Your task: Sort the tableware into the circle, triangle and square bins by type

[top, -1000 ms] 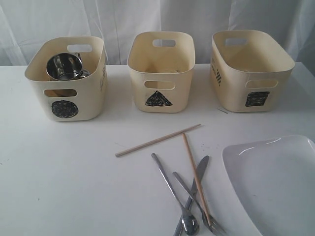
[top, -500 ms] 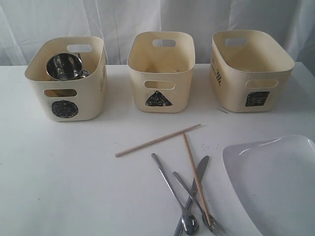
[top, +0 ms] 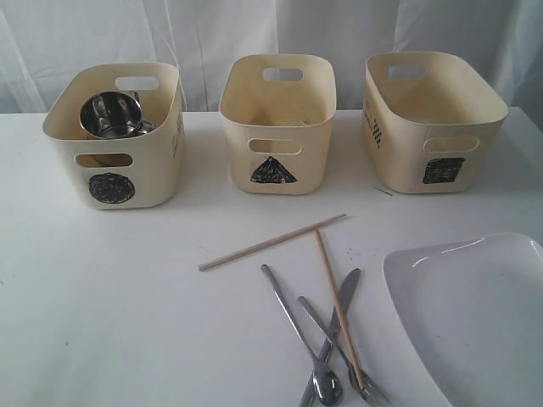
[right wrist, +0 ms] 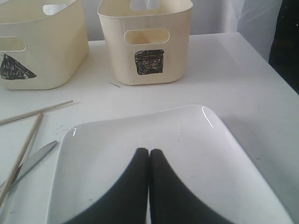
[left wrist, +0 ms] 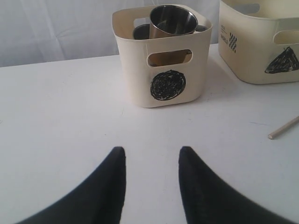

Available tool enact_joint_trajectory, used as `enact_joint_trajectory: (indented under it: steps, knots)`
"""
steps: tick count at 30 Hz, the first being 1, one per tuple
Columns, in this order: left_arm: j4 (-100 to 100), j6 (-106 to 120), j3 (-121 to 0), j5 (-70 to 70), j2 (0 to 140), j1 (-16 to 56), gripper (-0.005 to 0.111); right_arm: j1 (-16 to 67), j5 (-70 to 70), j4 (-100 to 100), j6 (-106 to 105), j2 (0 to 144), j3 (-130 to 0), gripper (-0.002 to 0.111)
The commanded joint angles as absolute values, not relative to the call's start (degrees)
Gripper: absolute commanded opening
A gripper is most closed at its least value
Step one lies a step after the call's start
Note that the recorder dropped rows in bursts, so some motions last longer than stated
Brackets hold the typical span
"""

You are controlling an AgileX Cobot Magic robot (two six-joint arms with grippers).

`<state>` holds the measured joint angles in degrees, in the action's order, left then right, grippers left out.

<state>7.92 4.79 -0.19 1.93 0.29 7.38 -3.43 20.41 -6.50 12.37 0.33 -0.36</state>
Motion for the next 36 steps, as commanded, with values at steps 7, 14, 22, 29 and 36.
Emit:
enact_joint_trajectory:
  steps: [7,14,22,29,36]
  knots:
    - [8.07,4.92,0.0,1.77,0.0,7.32,0.042,-3.33,19.68,-6.69,12.42,0.0,0.0,0.0]
    - [8.07,4.92,0.0,1.77,0.0,7.32,0.042,-3.33,19.68,-6.69,12.42,0.0,0.0,0.0]
    - [8.07,4.92,0.0,1.77,0.0,7.32,0.042,-3.33,19.68,-6.69,12.42,0.0,0.0,0.0]
    - [8.07,4.92,0.0,1.77,0.0,7.32,0.042,-3.33,19.68,-6.69,12.42,0.0,0.0,0.0]
    - [8.07,4.92,0.0,1.77,0.0,7.32,0.042,-3.33,19.68,-6.69,12.42,0.0,0.0,0.0]
